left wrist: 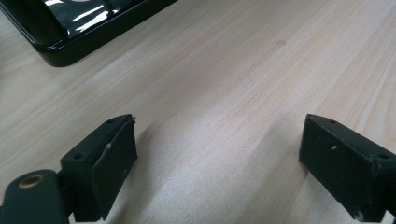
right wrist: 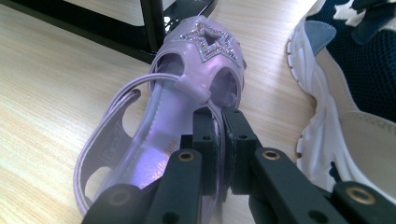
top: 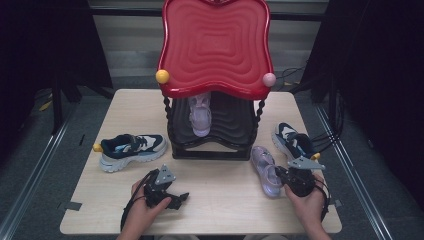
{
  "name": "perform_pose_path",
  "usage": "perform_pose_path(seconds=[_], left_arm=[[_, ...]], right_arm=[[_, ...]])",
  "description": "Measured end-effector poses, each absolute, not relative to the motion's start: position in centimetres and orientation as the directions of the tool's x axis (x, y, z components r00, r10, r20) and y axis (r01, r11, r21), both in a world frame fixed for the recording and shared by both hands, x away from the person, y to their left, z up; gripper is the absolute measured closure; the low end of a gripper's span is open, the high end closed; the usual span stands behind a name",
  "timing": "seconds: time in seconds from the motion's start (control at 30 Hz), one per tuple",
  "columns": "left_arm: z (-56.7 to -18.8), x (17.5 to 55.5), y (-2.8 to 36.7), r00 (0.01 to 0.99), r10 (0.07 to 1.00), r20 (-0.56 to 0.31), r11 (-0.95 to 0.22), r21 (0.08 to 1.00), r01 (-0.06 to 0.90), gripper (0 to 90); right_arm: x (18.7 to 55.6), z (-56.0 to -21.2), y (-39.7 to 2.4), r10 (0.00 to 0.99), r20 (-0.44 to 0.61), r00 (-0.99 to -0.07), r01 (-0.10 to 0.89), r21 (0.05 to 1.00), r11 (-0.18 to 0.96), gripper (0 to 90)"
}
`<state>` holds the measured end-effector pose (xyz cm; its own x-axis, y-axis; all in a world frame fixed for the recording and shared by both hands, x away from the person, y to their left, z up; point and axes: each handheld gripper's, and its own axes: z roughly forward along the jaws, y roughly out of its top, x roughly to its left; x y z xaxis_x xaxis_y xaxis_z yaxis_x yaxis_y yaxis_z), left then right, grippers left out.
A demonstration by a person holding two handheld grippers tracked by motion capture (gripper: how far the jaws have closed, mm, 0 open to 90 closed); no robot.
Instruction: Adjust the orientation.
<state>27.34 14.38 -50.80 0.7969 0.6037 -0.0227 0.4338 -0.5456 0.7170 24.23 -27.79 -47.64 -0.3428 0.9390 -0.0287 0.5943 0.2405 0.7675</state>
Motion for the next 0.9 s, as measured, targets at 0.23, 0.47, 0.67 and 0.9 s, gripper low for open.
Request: perform_pose_path(seconds=[0.23, 0.47, 0.67, 0.9], left_arm=[[-50.79, 27.34, 14.38, 0.797, 0.604, -0.023, -0.546, 0.717, 0.434, 10.6], [-50.79, 27.34, 14.38, 0.797, 0.604, -0.023, -0.546, 0.717, 0.434, 10.6], [-50.79, 27.34, 14.38, 0.797, 0.604, -0.022, -0.546, 0.717, 0.434, 10.6], [-50.79, 27.34, 14.38, 0.796, 0.605, -0.022, -0.546, 0.717, 0.434, 10.6]], right_arm=[[24.07, -47.47, -27.77, 0.933, -0.061, -0.354, 0.578, 0.770, 0.270, 85.0], [23.76, -47.59, -27.87, 0.946, -0.031, -0.323, 0.588, 0.776, 0.226, 77.3], [23.66, -47.83, -28.31, 0.953, 0.002, -0.304, 0.607, 0.771, 0.192, 74.0], [23.78, -47.85, -28.33, 0.950, -0.001, -0.313, 0.606, 0.769, 0.201, 82.6]])
